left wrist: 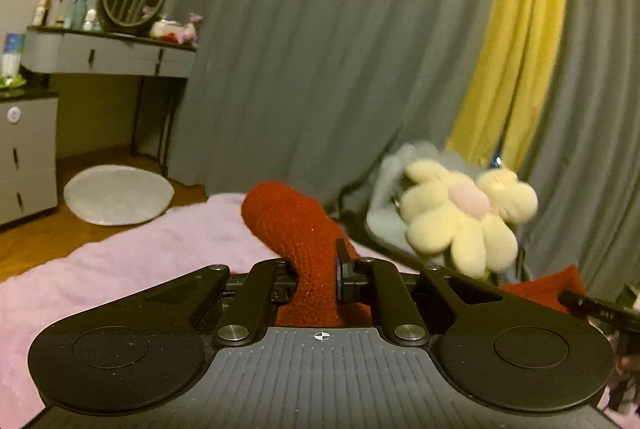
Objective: Fold small clothes
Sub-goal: 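Lift the gripped hem with both tools and fold it toward the collar, then open both tools and release the folded hem onto the cardigan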
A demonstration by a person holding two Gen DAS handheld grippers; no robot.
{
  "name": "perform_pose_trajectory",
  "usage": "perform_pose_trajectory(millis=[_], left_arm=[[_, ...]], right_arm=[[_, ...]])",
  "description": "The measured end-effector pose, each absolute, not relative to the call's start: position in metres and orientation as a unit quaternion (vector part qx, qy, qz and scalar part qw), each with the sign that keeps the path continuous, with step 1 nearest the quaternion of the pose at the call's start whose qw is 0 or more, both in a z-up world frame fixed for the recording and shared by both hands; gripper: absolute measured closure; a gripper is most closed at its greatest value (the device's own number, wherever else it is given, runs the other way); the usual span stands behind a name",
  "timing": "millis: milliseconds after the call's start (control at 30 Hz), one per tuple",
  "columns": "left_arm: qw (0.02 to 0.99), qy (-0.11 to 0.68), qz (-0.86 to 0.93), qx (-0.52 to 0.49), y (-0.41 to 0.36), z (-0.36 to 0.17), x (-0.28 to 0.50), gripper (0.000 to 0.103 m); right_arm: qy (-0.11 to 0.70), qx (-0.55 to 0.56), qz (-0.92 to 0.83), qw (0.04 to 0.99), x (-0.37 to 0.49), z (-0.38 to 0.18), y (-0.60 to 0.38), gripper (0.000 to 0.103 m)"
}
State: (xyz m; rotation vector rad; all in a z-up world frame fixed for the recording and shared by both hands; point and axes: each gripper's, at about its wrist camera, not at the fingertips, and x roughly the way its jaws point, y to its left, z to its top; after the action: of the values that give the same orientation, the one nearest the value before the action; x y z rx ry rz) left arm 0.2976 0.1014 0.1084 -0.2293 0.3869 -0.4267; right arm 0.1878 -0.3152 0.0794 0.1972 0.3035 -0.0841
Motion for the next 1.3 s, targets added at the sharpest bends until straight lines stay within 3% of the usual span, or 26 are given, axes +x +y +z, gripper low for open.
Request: perform_pose_trajectory(millis=[133, 233, 300, 333, 400, 433, 467, 767, 900, 1033, 1167, 1233, 1300], left_arm=[[0.938, 0.275, -0.184, -0.101, 0.082, 0.062, 0.342, 0.09], [0.923, 0.335, -0.169, -0.091, 0.071, 0.02, 0.359, 0.077], [0.917, 0.351, -0.171, -0.083, 0.067, 0.003, 0.362, 0.062], [0.914, 0.356, -0.173, -0.084, 0.067, -0.002, 0.363, 0.06], [0.914, 0.357, -0.175, -0.082, 0.066, -0.008, 0.366, 0.063], [0.915, 0.355, -0.175, -0.078, 0.065, -0.008, 0.367, 0.073], [0.917, 0.352, -0.171, -0.074, 0.065, -0.005, 0.367, 0.094], [0.973, 0.203, -0.104, -0.028, 0.041, 0.069, 0.391, 0.094], [0.978, 0.203, -0.047, -0.007, 0.015, 0.047, 0.425, 0.09], [0.969, 0.246, -0.012, 0.03, -0.002, -0.002, 0.449, 0.088], [0.965, 0.26, -0.004, 0.035, 0.0, -0.029, 0.455, 0.078], [0.964, 0.266, -0.003, 0.028, 0.003, -0.035, 0.457, 0.064], [0.959, 0.28, 0.02, 0.035, 0.004, -0.038, 0.458, 0.031]], right_arm=[[0.186, 0.107, -0.056, 0.975, 0.222, 0.06, -0.322, 0.095], [0.251, 0.12, -0.055, 0.959, 0.248, 0.029, -0.327, 0.093], [0.278, 0.124, -0.059, 0.951, 0.255, 0.012, -0.328, 0.086], [0.283, 0.124, -0.055, 0.95, 0.256, 0.007, -0.328, 0.084], [0.288, 0.121, -0.053, 0.948, 0.258, 0.002, -0.328, 0.084], [0.29, 0.12, -0.05, 0.948, 0.259, 0.001, -0.327, 0.085], [0.294, 0.116, -0.048, 0.948, 0.261, 0.001, -0.327, 0.093], [0.184, -0.038, -0.137, 0.972, 0.287, 0.054, -0.302, 0.095], [0.165, -0.067, -0.184, 0.967, 0.327, 0.043, -0.292, 0.095], [0.206, -0.09, -0.189, 0.956, 0.353, 0.007, -0.286, 0.095], [0.244, -0.092, -0.203, 0.944, 0.362, -0.023, -0.294, 0.093], [0.267, -0.088, -0.204, 0.938, 0.368, -0.03, -0.299, 0.086], [0.29, -0.082, -0.198, 0.933, 0.376, -0.035, -0.302, 0.081]])
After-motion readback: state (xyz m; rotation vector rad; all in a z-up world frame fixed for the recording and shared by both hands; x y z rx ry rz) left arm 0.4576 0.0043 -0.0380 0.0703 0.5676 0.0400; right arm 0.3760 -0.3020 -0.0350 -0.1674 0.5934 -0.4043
